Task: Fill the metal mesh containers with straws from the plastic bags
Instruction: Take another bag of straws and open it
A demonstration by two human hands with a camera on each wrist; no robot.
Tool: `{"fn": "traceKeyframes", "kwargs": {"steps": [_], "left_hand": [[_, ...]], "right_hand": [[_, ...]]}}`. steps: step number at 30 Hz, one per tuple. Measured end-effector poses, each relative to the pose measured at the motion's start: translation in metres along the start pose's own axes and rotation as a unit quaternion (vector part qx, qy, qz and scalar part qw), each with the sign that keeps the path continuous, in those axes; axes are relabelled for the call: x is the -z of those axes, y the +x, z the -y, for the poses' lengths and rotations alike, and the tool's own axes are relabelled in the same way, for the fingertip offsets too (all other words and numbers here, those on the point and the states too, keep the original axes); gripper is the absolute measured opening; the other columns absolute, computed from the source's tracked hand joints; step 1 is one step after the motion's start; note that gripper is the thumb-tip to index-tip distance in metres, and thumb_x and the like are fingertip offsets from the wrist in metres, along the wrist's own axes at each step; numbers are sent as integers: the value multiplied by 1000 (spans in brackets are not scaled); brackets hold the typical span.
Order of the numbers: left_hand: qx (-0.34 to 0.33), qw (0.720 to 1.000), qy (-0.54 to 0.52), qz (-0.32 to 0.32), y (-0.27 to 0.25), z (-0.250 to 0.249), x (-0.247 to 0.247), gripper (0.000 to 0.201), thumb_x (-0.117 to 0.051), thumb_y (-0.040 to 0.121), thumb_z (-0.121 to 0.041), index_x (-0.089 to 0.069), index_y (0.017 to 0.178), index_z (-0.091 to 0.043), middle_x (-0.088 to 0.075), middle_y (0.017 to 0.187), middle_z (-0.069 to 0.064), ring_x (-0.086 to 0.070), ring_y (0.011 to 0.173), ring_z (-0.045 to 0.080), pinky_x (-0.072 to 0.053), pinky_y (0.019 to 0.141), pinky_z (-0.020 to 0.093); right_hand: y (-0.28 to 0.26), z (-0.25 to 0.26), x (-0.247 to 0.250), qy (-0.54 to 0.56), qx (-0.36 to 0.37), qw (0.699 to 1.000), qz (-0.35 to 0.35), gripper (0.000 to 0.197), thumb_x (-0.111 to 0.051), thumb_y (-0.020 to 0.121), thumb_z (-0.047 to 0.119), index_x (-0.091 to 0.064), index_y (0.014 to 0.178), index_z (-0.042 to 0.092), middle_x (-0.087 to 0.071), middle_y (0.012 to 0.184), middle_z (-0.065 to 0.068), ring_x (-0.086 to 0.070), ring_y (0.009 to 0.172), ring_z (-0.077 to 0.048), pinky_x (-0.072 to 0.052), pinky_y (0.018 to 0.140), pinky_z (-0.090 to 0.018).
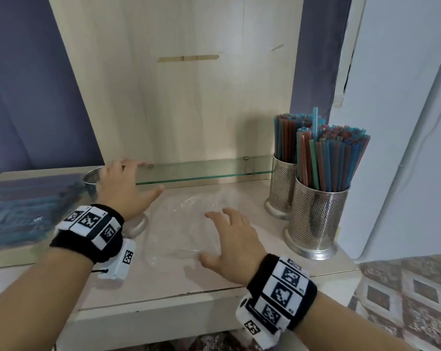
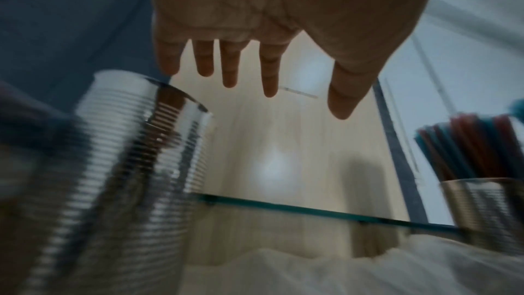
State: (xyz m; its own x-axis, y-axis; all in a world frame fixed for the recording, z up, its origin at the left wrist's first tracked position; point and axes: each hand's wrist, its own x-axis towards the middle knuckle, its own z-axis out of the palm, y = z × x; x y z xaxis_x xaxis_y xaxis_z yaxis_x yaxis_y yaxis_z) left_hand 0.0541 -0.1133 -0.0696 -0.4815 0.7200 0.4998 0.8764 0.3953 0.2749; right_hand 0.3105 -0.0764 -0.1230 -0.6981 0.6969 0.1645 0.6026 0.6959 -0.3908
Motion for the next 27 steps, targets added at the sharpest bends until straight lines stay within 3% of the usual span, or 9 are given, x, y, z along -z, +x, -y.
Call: {"fn": "traceKeyframes", "kwargs": {"steps": [5,7,10,13,16,19,22,24,27], "left_hand": [[117,993,-5,7,3,35,3,89,-76,73,-52,-34,145,-19,-16,154,20,-14,141,40,-24,112,52],[138,990,-24,12,6,45,-2,94,-78,72,-50,-29,146,-18,-22,150,23,-22,137,44,-27,110,52],[152,987,-52,-4,10,55,-6,99,-80,69,-53,-29,144,-14,-35,141,23,-36,129,44,-33,107,50],[181,977,-112,-21,14,61,-8,97,-85,63,-47,-36,138,-11,-47,133,18,-44,125,34,-39,102,43],[194,970,-142,-36,13,62,-9,91,-88,53,-50,-44,126,-17,-54,124,10,-53,116,30,-46,96,42],[188,967,-165,-38,9,58,-12,89,-88,50,-52,-48,124,-21,-60,119,3,-60,110,27,-50,94,41],[165,969,-179,-30,3,53,-16,96,-85,43,-62,-48,125,-26,-63,118,-2,-62,106,22,-52,93,42],[148,970,-191,-11,0,49,-17,97,-86,45,-62,-46,127,-28,-63,117,-4,-62,105,19,-52,93,40],[124,975,-186,2,-2,42,-17,96,-89,53,-54,-44,132,-24,-62,122,-4,-60,108,18,-48,94,35]], "right_hand": [[56,3,1,-111,50,985,121,88,-69,81,55,-20,152,40,1,165,-6,-2,151,-29,-14,121,-49],[71,0,-4,-136,26,977,165,90,-70,80,57,-17,152,44,2,165,-4,-2,151,-32,-14,120,-54],[86,-8,-6,-165,1,968,191,82,-66,87,51,-18,153,42,-9,165,-4,-13,149,-32,-22,117,-53],[100,-15,-5,-214,-51,962,163,69,-56,93,48,-23,153,36,-28,157,-5,-31,141,-33,-31,111,-52],[113,-16,-4,-286,-123,946,87,57,-54,95,41,-34,146,24,-42,145,-9,-37,133,-34,-34,106,-48],[119,-13,4,-302,-118,946,-12,44,-57,94,24,-41,134,15,-48,131,-10,-45,123,-29,-41,93,-36],[129,-13,5,-231,-102,967,30,25,-53,97,13,-52,121,9,-59,122,-10,-58,112,-28,-47,83,-33],[137,-15,-2,-175,-111,974,93,34,-61,94,29,-55,121,9,-63,120,-9,-62,107,-29,-49,80,-33],[150,-27,-15,-119,-154,969,152,84,-68,79,59,-35,145,19,-59,133,-7,-58,118,-31,-48,96,-39]]}}
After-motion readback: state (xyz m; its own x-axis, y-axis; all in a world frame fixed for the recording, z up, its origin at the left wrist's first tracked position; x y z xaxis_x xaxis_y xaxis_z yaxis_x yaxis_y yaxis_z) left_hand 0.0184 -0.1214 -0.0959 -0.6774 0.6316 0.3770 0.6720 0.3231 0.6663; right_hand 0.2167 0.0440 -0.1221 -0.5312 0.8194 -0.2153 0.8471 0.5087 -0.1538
